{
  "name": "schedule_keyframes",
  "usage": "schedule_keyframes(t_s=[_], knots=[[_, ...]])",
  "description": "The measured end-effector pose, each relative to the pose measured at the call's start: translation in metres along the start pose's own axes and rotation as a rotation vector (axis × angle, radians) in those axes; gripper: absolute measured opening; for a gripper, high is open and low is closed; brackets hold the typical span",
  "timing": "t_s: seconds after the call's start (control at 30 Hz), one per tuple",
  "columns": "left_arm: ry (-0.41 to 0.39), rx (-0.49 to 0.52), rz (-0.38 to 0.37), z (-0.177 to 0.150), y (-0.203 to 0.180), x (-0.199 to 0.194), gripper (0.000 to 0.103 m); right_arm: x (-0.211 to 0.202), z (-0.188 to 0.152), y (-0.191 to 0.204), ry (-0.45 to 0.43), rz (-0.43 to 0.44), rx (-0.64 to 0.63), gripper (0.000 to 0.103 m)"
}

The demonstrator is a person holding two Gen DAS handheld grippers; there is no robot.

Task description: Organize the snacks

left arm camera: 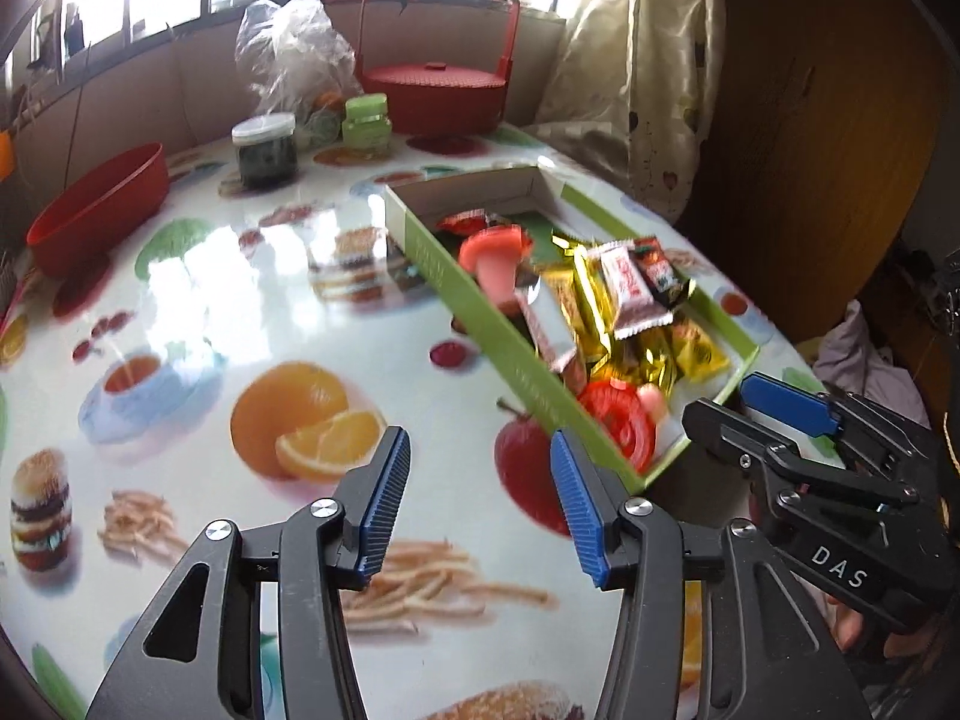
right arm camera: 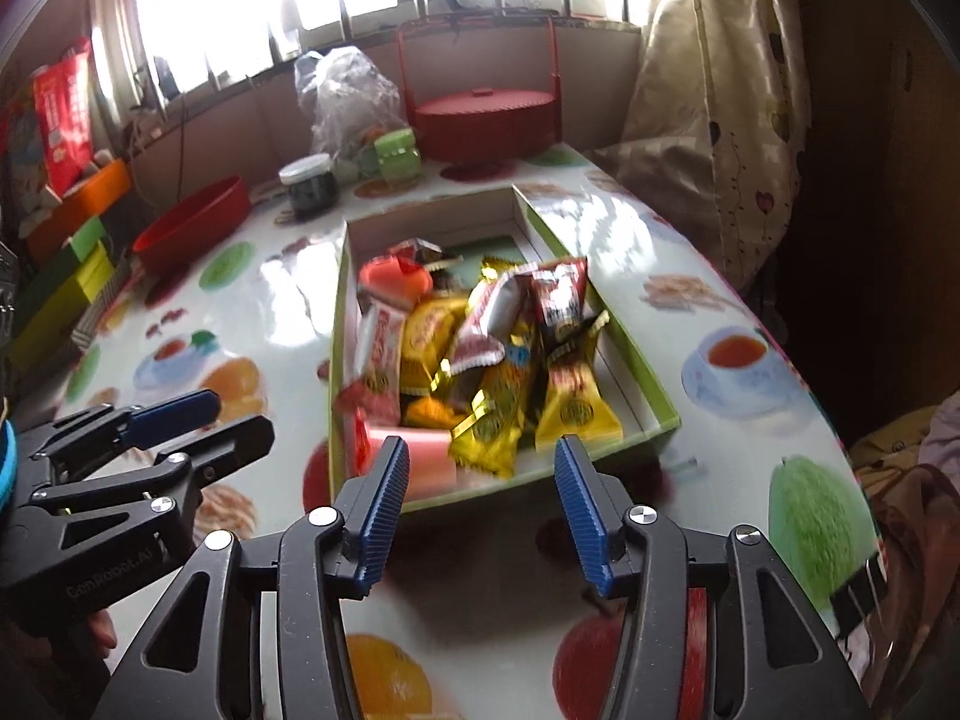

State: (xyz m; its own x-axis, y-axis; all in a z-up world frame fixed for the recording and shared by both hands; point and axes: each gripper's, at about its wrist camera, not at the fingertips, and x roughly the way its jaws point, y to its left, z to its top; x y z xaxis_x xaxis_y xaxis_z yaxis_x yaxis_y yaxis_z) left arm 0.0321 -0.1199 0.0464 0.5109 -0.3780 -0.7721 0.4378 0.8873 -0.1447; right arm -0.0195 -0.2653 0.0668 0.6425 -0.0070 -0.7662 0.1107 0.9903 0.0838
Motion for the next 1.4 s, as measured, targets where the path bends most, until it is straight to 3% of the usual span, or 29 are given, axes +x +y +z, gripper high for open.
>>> schedule_keyframes(t_s=[0.1,0.5,1.4], knots=[[0.0,-0.006,0.032,-0.007,0.001,-0.001,0.052,0.0,-0.009,0.002,0.017,-0.008,-0.001,0.052],[0.066,-0.013,0.043,-0.025,-0.003,0.011,0.052,0.013,-0.033,-0.001,0.097,-0.086,0.016,0.055],[0.059,-0.001,0.066,-0.028,-0.005,0.017,0.052,0.019,-0.04,0.005,0.074,-0.132,0.01,0.065]])
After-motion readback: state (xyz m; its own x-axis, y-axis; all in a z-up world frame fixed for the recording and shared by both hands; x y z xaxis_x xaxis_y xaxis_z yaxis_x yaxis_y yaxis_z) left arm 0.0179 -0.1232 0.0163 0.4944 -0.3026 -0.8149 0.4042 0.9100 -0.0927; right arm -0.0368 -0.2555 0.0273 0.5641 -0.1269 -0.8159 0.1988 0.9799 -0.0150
